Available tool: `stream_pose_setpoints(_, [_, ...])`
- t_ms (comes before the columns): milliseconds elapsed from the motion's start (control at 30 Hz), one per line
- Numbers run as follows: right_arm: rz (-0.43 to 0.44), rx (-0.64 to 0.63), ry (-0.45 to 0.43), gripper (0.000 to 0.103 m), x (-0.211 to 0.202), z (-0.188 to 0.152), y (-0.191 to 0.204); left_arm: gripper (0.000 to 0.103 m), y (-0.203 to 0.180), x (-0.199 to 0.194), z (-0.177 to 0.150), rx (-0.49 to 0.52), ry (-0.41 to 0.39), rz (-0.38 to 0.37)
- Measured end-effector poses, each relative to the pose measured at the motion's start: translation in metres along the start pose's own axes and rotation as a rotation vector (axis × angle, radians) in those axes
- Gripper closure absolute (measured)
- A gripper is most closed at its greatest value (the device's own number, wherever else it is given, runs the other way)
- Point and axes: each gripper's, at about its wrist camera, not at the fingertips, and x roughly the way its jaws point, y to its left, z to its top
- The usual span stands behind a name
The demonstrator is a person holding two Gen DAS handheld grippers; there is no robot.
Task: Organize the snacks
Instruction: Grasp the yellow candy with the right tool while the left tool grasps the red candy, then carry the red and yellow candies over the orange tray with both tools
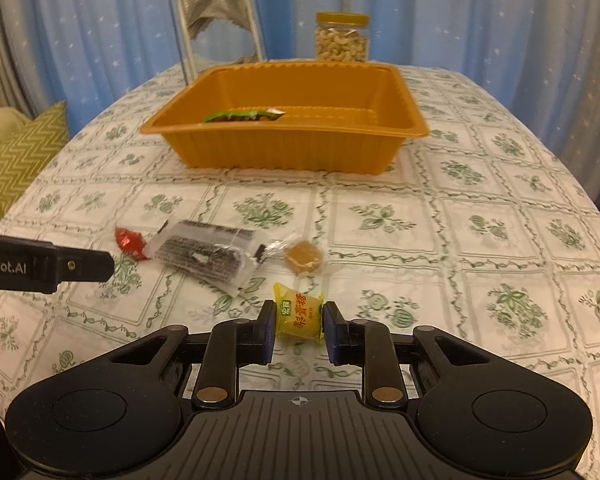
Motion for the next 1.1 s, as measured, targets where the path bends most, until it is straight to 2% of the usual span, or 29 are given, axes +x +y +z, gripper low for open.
stream_pose_setpoints(100, [-0.014, 0.024, -0.004, 0.078, -0.005, 0.002, -0.009, 0.029, 0.002, 0.005, 0.002, -0.003, -0.004, -0.004])
stream_pose_setpoints(200, [-0.030, 0.039, -0.004, 0.078, -0.008, 0.002, -0.016, 0.036, 0.004, 0.011, 0.007, -0.015, -0.007, -0.009])
stream_pose_setpoints(267, [-0.039, 0.046, -0.003, 0.078, -0.008, 0.001, -0.020, 0.047, 0.005, 0.016, 0.010, -0.020, -0.009, -0.012])
stream_pose_setpoints(433, [-0.045, 0.061, 0.004, 0.078, -0.007, 0.001, -0.024, 0.064, 0.003, 0.027, 0.017, -0.027, -0.008, -0.020])
stream_pose_setpoints(700, [-0.042, 0.061, 0.012, 0.078, -0.002, 0.001, -0.025, 0.065, 0.001, 0.040, 0.020, -0.044, -0.017, -0.035])
stream_pose_setpoints(800, [-0.043, 0.064, 0.016, 0.078, -0.001, 0.001, -0.027, 0.070, -0.001, 0.044, 0.022, -0.041, -0.021, -0.036])
stream_pose_setpoints(867, [-0.044, 0.065, 0.019, 0.078, -0.001, 0.000, -0.027, 0.081, -0.002, 0.046, 0.023, -0.036, -0.024, -0.040])
stream_pose_setpoints(1100, [-0.046, 0.065, 0.014, 0.078, -0.002, 0.001, -0.027, 0.081, -0.006, 0.051, 0.026, 0.016, -0.033, -0.014])
